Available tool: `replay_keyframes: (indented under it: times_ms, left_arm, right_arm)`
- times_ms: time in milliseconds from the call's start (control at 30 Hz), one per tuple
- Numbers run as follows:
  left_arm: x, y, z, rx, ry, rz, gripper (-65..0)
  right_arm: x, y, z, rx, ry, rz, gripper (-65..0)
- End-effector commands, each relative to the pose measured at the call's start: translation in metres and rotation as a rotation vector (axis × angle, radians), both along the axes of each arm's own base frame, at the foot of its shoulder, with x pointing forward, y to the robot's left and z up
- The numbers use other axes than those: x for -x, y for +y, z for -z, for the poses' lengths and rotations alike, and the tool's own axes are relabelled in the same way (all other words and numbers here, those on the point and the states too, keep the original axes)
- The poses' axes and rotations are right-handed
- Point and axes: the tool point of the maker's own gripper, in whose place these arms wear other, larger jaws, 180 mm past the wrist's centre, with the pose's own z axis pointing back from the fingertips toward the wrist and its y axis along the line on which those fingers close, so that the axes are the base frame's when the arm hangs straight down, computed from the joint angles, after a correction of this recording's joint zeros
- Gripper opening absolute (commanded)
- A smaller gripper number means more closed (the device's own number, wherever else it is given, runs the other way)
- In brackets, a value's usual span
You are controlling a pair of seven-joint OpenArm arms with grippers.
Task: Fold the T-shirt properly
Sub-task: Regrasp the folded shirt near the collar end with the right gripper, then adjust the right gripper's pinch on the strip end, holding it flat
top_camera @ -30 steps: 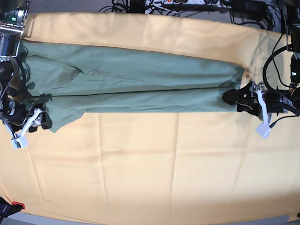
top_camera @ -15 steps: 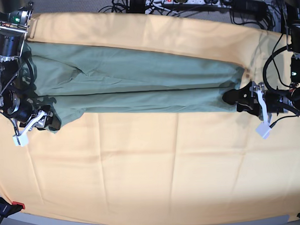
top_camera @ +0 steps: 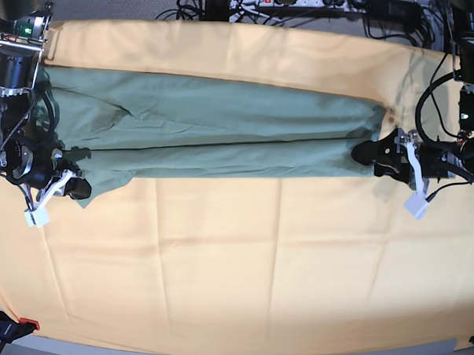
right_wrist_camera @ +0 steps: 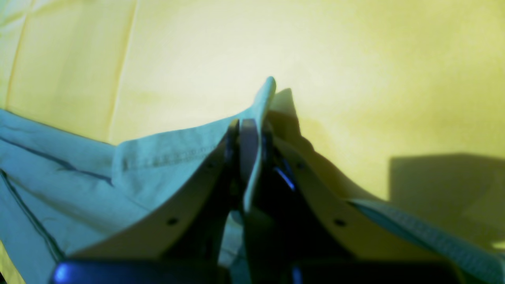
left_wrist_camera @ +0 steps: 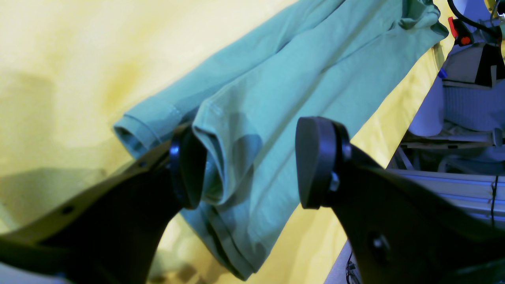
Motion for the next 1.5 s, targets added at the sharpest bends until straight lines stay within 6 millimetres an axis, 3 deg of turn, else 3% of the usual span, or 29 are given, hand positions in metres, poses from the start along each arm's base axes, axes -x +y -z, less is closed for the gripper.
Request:
replay_keyframes:
  times_ms: [0, 300, 500, 633, 667, 800, 900, 1100, 1267, 1467]
  left_arm:
    - [-0.009, 0.004, -0.017, 0.008, -0.052, -0.001, -27.7]
    - [-0.009, 0.004, -0.017, 0.008, -0.052, -0.001, -27.7]
    - [-0.009, 0.004, -0.018, 0.008, -0.053, -0.001, -27.7]
    - [-0.009, 0.004, -0.018, 0.008, -0.053, -0.001, -27.7]
    - [-0.009, 0.004, -0.018, 0.008, -0.053, -0.001, -27.7]
    - [-0.01, 0.003, -0.018, 0.01, -0.054, -0.002, -27.7]
    - [-0.01, 0.003, -0.018, 0.01, -0.054, -0.002, -27.7]
    - [-0.01, 0.004, -0.018, 0.01, -0.054, -0.002, -27.7]
    - [-0.01, 0.004, -0.018, 0.009, -0.054, -0.002, -27.7]
    - [-0.01, 0.004, -0.018, 0.01, -0.054, -0.002, -27.7]
  right_arm:
    - [-0.01, -0.009, -0.018, 0.006, -0.054, 0.005, -65.0]
    - [-0.001, -0.015, -0.049, 0.08, -0.122, -0.054, -65.0]
    - [0.017, -0.012, -0.048, 0.13, -0.11, -0.098, -65.0]
    - [0.03, -0.006, -0.049, 0.108, -0.088, -0.134, -45.4]
    - [0.033, -0.004, -0.05, 0.105, -0.084, -0.143, -43.5]
    - [0.04, 0.001, -0.054, 0.068, -0.073, -0.171, -46.8]
    - [0.042, 0.002, -0.053, 0.064, -0.061, -0.179, -65.0]
    - [0.044, 0.003, -0.053, 0.06, -0.056, -0.184, -65.0]
    - [0.058, 0.02, -0.06, -0.051, -0.009, -0.26, -65.0]
    - [0.066, 0.016, -0.065, -0.051, 0.02, -0.295, -65.0]
